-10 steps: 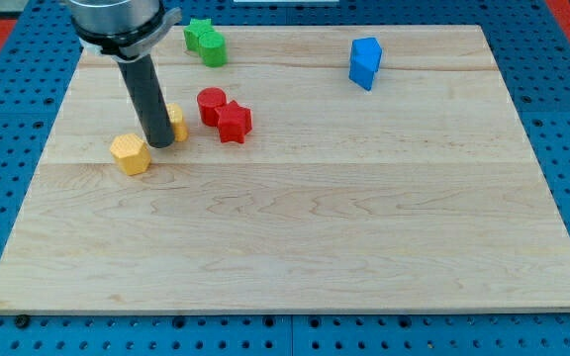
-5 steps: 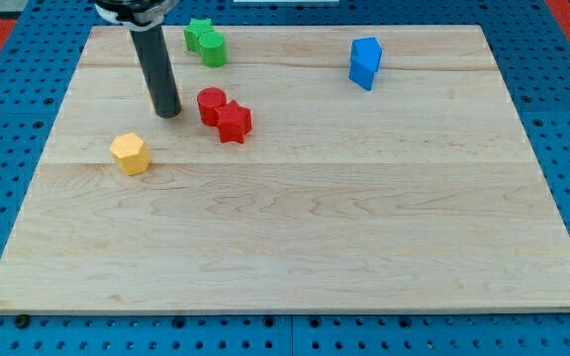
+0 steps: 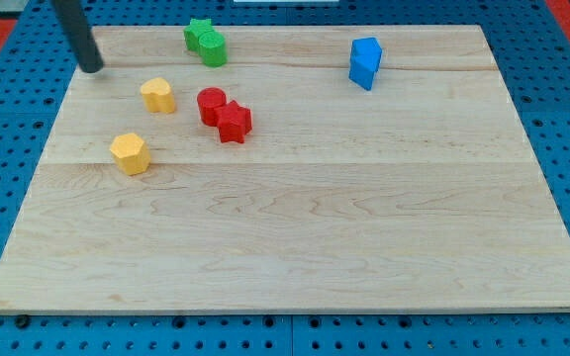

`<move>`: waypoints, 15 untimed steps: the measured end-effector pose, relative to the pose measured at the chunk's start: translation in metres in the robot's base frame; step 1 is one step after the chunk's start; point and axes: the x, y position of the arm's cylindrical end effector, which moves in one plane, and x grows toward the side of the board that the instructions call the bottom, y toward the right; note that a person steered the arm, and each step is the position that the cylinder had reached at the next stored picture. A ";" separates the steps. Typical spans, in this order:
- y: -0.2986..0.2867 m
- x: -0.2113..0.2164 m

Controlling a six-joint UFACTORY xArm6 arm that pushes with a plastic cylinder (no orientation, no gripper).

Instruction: Push yellow blocks diagonally below red blocks

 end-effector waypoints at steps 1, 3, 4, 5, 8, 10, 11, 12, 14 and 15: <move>0.057 0.000; 0.062 0.032; 0.058 0.065; 0.058 0.071; 0.082 0.051; 0.078 0.093; 0.077 0.105; 0.077 0.114; 0.080 0.086; 0.084 0.102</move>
